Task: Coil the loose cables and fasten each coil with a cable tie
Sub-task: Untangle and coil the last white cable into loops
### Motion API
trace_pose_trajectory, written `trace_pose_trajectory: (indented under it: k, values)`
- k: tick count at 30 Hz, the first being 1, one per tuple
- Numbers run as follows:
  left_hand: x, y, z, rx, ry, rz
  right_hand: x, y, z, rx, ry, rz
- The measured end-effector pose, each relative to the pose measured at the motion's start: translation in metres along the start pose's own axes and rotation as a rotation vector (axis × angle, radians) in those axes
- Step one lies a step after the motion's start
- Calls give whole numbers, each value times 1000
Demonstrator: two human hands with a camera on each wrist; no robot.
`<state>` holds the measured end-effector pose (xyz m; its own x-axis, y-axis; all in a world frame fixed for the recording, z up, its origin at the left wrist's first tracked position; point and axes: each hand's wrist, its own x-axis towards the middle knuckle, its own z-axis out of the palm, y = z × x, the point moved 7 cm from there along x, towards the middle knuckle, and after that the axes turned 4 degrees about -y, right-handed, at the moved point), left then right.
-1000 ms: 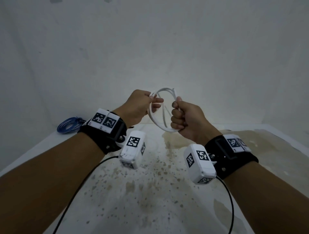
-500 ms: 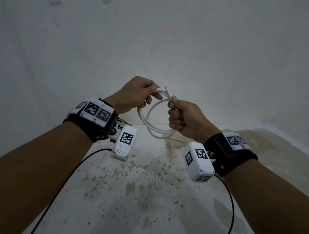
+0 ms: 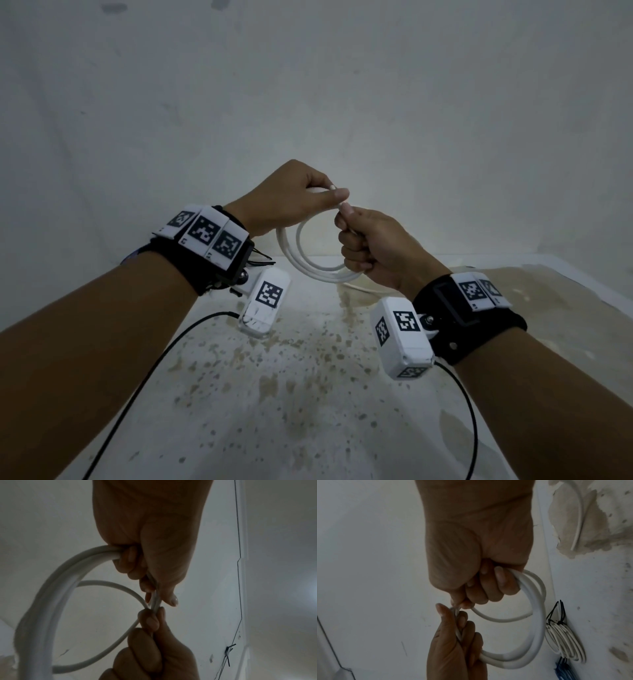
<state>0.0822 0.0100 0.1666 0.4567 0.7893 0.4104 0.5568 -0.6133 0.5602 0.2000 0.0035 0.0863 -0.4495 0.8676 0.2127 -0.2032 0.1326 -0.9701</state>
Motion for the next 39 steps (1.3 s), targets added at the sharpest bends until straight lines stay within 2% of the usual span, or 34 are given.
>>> trace_pose_trajectory:
  k: [4,6,11,13,15,16,19,21,22,23,24,25,26,27,28,30,32,36,39]
  values:
    - [-2,-5,-4,-3,126,42,3,-3,2,-41,7,-21]
    - [-3,-5,-6,-9,179,59,5,-1,1,-6,72,-3]
    - [-9,-12,-11,-35,264,57,3,12,-46,253,600,47]
    - [-13,-14,-24,-59,357,59,0,19,-67,337,729,16]
    - [-14,-18,-39,-82,440,52,-6,35,-91,396,786,58]
    - [-15,-18,-45,-91,456,50,-9,48,-104,310,754,144]
    - [-14,-15,-50,-87,428,75,-25,85,-134,-508,478,527]
    - [-13,-12,-46,-75,389,93,-35,98,-140,-944,352,693]
    - [-13,-11,-44,-72,371,99,-33,94,-137,-1162,323,723]
    - [-12,-11,-41,-69,354,104,-29,81,-132,-1332,374,686]
    - [-12,-11,-38,-66,336,105,-21,62,-124,-1384,490,550]
    - [-12,-12,-35,-61,315,101,-18,38,-113,-1285,654,335]
    - [-11,-12,-31,-53,293,98,-16,16,-102,-1083,768,104]
    - [-11,-12,-27,-41,274,98,-11,-5,-87,-870,752,-94]
    - [-10,-11,-24,-32,260,100,-1,-20,-69,-689,628,-204]
    - [-9,-10,-20,-23,251,107,16,-35,-30,-418,251,-188]
    - [-8,-8,-18,-18,256,119,19,-38,-4,-273,20,-84]
    - [-9,-9,-17,-40,288,116,16,-26,2,-221,-33,21]
    - [-10,-13,-14,-55,313,89,11,-15,1,-153,-61,27]
